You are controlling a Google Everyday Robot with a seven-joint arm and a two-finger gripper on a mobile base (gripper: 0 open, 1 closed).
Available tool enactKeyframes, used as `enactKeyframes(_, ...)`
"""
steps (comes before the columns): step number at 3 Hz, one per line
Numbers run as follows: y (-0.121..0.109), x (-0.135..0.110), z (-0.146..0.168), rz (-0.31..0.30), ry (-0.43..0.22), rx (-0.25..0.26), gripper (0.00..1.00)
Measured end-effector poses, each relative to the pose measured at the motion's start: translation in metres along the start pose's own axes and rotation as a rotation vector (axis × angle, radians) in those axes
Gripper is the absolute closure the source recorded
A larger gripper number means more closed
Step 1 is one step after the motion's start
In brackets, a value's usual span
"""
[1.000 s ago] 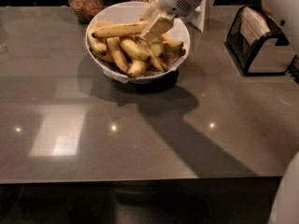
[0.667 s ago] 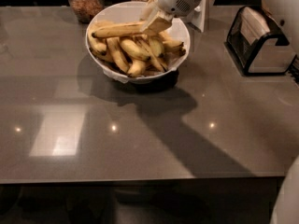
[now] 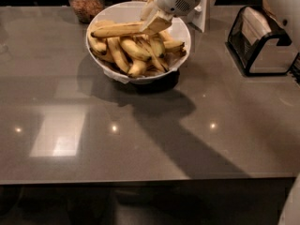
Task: Pick banana from white bowl
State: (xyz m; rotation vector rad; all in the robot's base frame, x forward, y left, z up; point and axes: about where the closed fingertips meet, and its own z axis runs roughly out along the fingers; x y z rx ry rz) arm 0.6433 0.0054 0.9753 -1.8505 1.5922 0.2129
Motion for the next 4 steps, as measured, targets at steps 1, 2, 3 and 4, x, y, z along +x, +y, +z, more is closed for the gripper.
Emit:
enactKeyframes(1, 0.001, 0.000, -0.013, -0.004, 0.010, 0.028, 1.00)
enactKeyframes(2, 0.004, 0.002, -0.032, 0.003, 0.016, 0.063, 1.00)
enactKeyframes(3, 0.013, 0.006, -0.058, 0.022, 0.009, 0.096, 1.00)
enactKeyframes(4, 0.030, 0.008, -0.082, 0.030, -0.013, 0.107, 1.00)
